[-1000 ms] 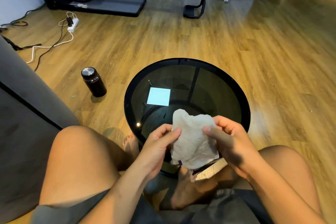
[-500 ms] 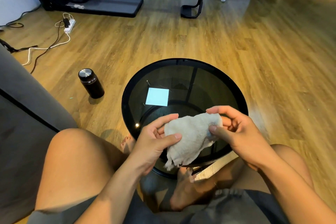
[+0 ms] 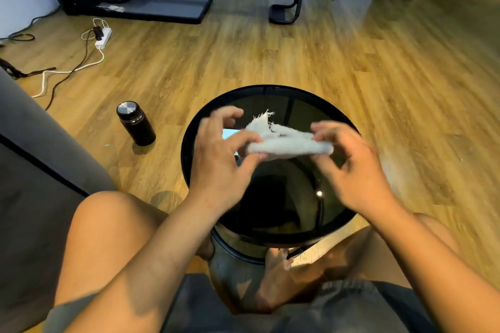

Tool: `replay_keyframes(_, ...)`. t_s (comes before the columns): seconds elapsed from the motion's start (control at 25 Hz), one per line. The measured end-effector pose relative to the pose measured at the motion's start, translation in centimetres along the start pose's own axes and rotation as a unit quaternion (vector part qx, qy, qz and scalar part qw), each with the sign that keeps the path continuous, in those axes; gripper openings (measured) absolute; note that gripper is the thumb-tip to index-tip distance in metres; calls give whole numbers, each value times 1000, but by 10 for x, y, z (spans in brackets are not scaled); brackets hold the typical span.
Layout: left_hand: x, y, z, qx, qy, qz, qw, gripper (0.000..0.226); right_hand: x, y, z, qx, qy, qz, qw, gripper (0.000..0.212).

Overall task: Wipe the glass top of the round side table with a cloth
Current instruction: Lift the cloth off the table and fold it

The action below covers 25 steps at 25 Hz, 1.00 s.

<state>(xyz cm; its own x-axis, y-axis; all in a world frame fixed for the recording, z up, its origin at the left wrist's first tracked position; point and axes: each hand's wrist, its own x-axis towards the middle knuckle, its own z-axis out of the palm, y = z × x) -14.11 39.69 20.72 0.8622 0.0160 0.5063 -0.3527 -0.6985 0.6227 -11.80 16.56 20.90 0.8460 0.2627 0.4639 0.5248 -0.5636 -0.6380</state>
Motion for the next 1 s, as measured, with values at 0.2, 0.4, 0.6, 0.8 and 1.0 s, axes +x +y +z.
replay_keyframes(0.2,-78,-32,17,106,-451,-110,879,18,-86,38,34,-23,-315,103,943,11)
replay_keyframes(0.4,-47,-48,37,144,-319,-154,924,23,-54,48,49,-18,-204,193,960,6)
replay_keyframes(0.6,-27,-58,61,77,-300,-431,848,64,-19,53,90,-79,-136,432,888,39)
replay_keyframes(0.8,-44,-43,58,-262,-185,-588,743,45,-23,45,84,218,-93,598,765,37)
replay_keyframes(1.0,-4,14,78,-381,-217,-503,745,22,-42,51,1,419,-12,559,715,22)
